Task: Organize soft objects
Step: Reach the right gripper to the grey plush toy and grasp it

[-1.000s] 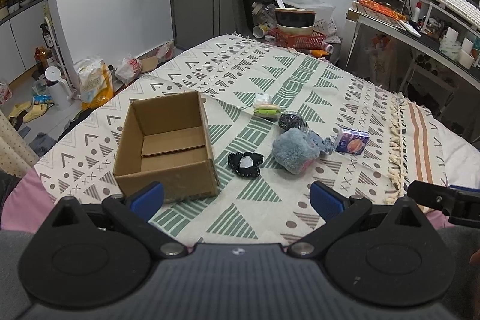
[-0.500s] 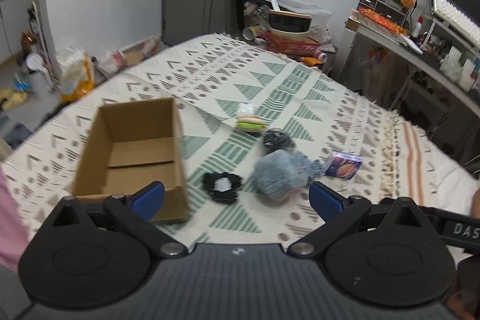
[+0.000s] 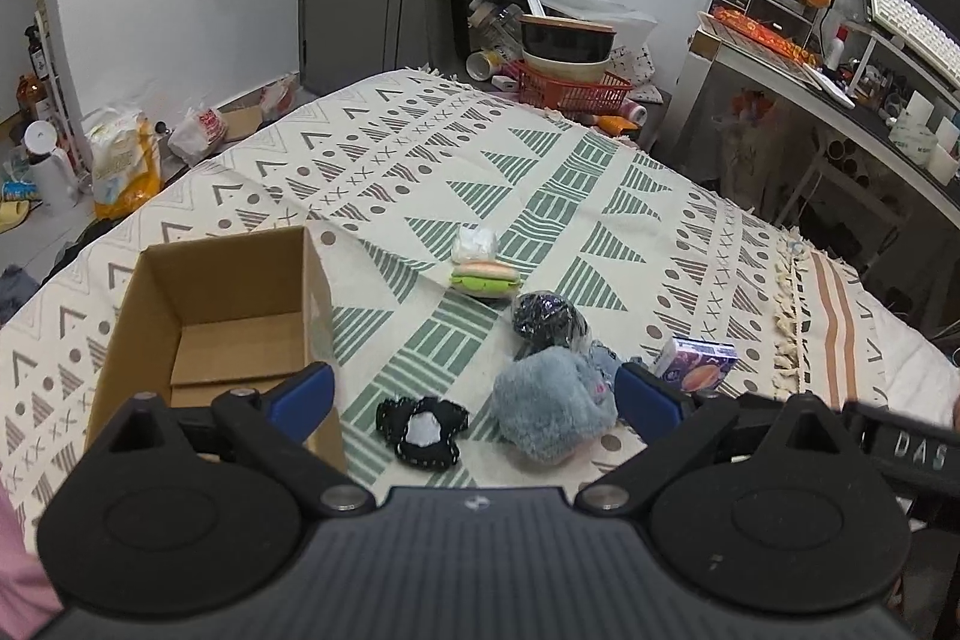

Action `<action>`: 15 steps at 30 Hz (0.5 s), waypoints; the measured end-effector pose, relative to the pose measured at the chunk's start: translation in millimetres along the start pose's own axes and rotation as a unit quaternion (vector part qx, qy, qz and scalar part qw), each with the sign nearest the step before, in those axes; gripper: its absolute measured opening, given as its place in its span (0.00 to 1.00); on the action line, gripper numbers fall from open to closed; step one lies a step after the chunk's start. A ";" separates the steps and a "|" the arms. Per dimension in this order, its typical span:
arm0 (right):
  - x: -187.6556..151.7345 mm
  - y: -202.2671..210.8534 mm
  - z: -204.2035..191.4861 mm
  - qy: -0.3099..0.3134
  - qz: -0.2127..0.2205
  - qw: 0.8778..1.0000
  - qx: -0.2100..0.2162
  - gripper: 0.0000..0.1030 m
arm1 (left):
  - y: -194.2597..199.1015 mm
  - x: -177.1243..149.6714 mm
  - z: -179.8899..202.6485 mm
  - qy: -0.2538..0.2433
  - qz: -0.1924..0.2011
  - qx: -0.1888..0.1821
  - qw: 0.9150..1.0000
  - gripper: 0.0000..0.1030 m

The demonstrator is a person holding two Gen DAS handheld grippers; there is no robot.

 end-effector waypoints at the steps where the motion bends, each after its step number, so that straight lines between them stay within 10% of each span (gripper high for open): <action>1: -1.2 -3.0 1.9 -0.005 -0.002 1.000 0.004 0.84 | -4.2 1.4 1.0 -0.003 -0.002 -0.003 1.000 0.97; 15: -16.8 -57.2 21.5 -0.060 -0.029 0.997 0.028 0.54 | -68.3 -3.4 8.1 -0.019 -0.037 -0.037 0.998 0.86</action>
Point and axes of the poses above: each gripper's, at about its wrist camera, not at the fingertips, and y roughly against the way its jaws point, z to its right, x to its top, the point moved 4 cm from there along -y, roughly the way its jaws point, and after that the axes turned 7 degrees about z, right-handed, at the moved point
